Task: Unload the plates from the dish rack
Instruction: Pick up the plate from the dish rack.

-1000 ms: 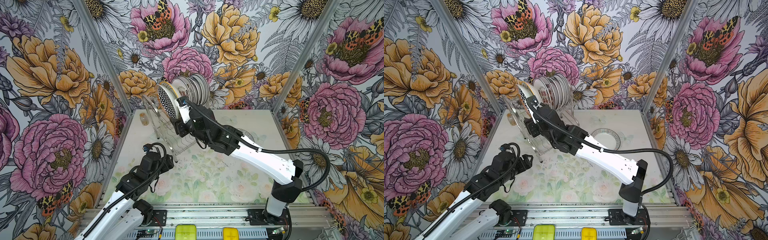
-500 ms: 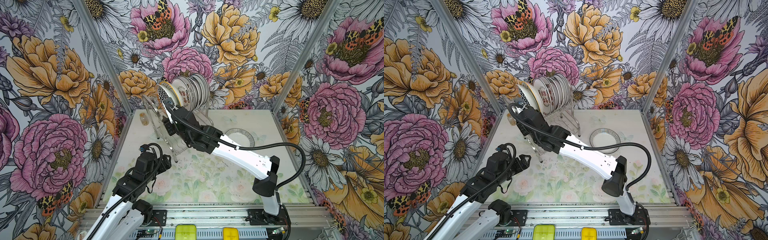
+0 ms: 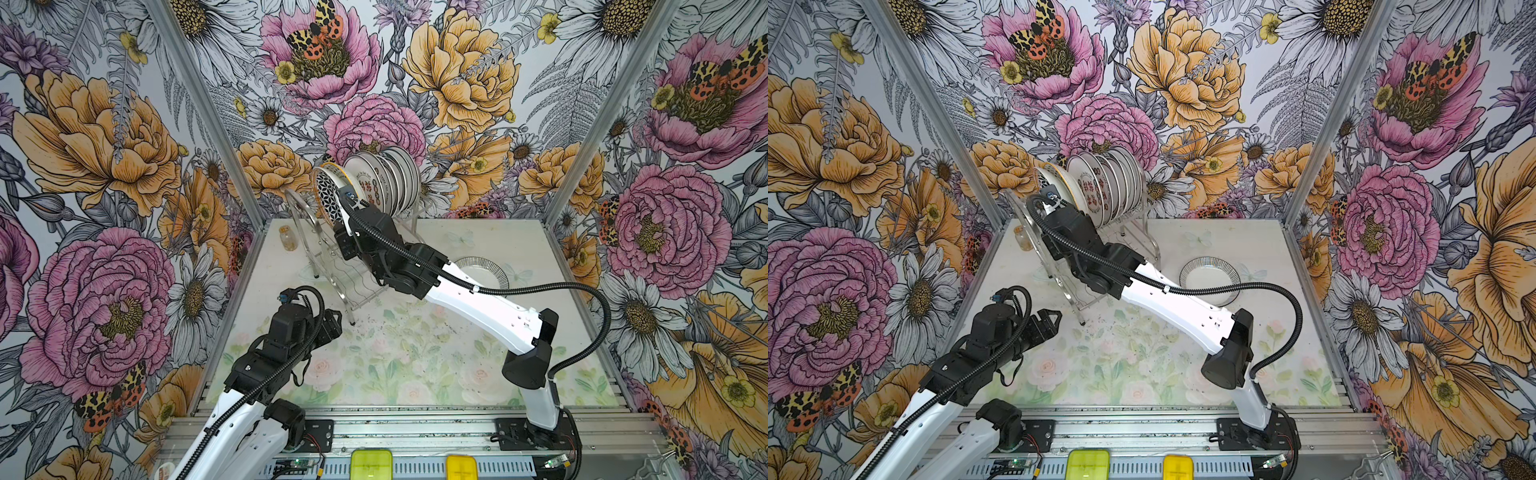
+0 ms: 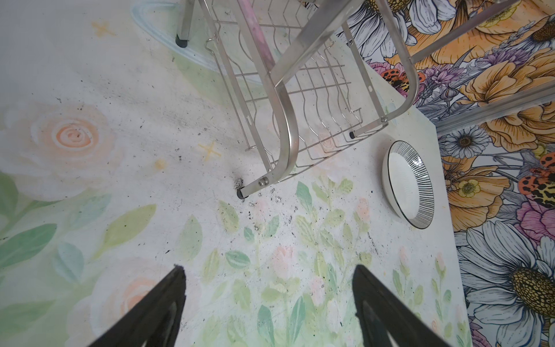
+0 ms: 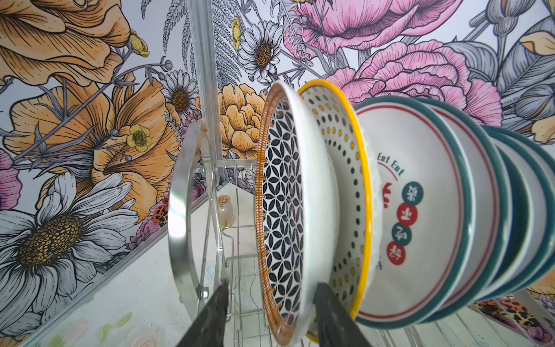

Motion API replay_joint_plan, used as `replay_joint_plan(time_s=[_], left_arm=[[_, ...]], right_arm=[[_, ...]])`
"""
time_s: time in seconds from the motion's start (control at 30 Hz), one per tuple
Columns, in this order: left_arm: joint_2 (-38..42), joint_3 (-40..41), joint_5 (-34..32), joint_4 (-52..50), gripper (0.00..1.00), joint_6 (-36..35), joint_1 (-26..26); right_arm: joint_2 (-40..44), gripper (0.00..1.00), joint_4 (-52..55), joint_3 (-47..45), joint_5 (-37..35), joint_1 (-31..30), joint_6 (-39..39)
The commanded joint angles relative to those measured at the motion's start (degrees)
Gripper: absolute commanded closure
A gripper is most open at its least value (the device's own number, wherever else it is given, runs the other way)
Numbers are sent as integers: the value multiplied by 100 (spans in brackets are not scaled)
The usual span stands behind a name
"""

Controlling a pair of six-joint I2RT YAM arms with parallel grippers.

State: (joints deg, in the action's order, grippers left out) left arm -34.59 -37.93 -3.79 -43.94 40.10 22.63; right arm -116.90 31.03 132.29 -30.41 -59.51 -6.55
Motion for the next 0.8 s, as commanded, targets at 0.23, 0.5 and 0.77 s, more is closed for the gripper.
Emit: replay_joint_plan(time_s=[0.23,0.5,0.77], left_arm=[[5,-60,158,-25,13,-142,-118],[-6,-87,213,-26,13,-151,-145],[-14,-117,256,-22,13,-145,-185]], right_arm=[[-430,55,-19,300,-83,70,-31],[-761,61,-24,631,-286,88,-44],[-978,73,-51,848,-309,108,39]])
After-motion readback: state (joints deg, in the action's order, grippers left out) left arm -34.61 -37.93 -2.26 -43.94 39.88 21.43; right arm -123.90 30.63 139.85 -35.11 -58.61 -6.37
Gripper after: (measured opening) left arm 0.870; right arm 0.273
